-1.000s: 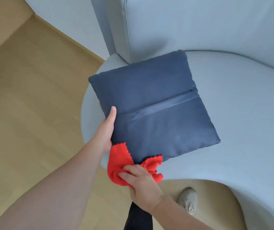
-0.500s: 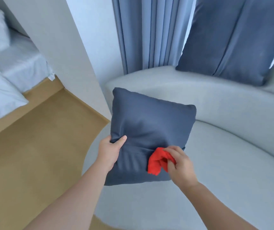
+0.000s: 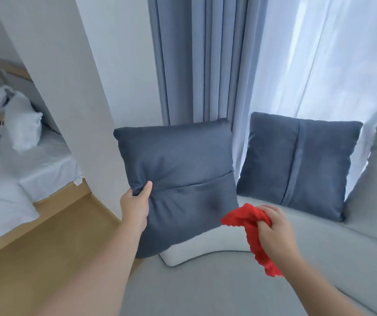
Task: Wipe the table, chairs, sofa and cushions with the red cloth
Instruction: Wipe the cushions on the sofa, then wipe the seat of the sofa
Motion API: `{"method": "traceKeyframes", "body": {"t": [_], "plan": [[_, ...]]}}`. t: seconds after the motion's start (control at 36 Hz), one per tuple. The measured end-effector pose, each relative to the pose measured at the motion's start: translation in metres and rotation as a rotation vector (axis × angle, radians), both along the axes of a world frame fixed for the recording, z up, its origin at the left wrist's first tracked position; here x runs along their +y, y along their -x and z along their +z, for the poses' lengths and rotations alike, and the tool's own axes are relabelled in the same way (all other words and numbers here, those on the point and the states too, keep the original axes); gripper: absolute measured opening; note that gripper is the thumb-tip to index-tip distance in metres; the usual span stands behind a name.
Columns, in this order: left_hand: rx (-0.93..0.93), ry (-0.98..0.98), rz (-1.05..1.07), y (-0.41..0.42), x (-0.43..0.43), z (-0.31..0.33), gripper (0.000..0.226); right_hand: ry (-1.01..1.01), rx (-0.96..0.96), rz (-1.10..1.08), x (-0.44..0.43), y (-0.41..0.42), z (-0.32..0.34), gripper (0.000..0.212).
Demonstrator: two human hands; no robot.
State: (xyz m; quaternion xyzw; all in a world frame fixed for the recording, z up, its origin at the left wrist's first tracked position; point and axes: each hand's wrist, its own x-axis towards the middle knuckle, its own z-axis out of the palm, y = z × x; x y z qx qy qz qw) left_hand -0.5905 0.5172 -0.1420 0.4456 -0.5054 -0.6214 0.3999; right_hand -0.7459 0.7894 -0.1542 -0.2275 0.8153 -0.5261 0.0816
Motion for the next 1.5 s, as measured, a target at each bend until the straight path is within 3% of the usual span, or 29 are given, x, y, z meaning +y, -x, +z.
{"method": "traceKeyframes", "body": {"t": [0.14,0.31,0.44,0.58,0.67,0.75,0.81,0.86,0.94,1.06,1.11,1.25,1.42,1.5], "plan": [[0.034,-0.176,0.042,0.052,-0.065,-0.028,0.034,-0.075,-0.016,0.013,-0.047,0.023,-0.012,0.049],[-0.122,-0.225,0.038,0.104,-0.11,-0.081,0.041,-0.102,-0.123,0.023,-0.083,0.044,-0.045,0.046],[-0.355,-0.328,-0.018,0.108,-0.149,-0.094,0.082,-0.169,-0.139,0.045,-0.096,0.049,-0.063,0.051],[-0.368,-0.335,-0.036,0.114,-0.155,-0.091,0.093,-0.186,-0.246,0.098,-0.109,0.048,-0.067,0.055],[-0.477,-0.137,0.065,0.11,-0.147,-0.089,0.082,-0.201,-0.26,0.157,-0.11,0.047,-0.064,0.061],[-0.547,0.294,0.142,0.104,-0.131,-0.083,0.055,-0.173,-0.3,0.165,-0.105,0.044,-0.061,0.064],[-0.473,0.51,0.131,0.104,-0.11,-0.074,0.034,-0.11,-0.33,0.129,-0.099,0.042,-0.061,0.059],[-0.337,0.574,0.05,0.109,-0.081,-0.064,0.019,-0.075,-0.297,0.023,-0.093,0.042,-0.064,0.043],[-0.193,0.534,-0.179,0.118,-0.029,-0.057,0.015,-0.026,-0.285,-0.062,-0.077,0.04,-0.07,0.021],[-0.249,0.416,-1.0,0.124,0.039,-0.075,0.031,0.079,-0.354,-0.044,-0.04,0.03,-0.069,0.01],[-0.243,0.368,-1.297,0.128,0.07,-0.083,0.044,0.123,-0.392,-0.035,-0.016,0.025,-0.064,0.013],[-0.232,0.365,-1.407,0.151,0.148,-0.087,0.025,0.047,-0.41,-0.103,0.072,0.018,-0.058,0.023],[-0.275,0.542,-1.636,0.183,0.273,-0.071,0.015,-0.139,-0.412,-0.292,0.217,-0.005,-0.055,0.02],[-0.306,0.585,-1.769,0.185,0.346,-0.061,0.012,-0.237,-0.384,-0.365,0.294,-0.027,-0.052,0.039]]}}
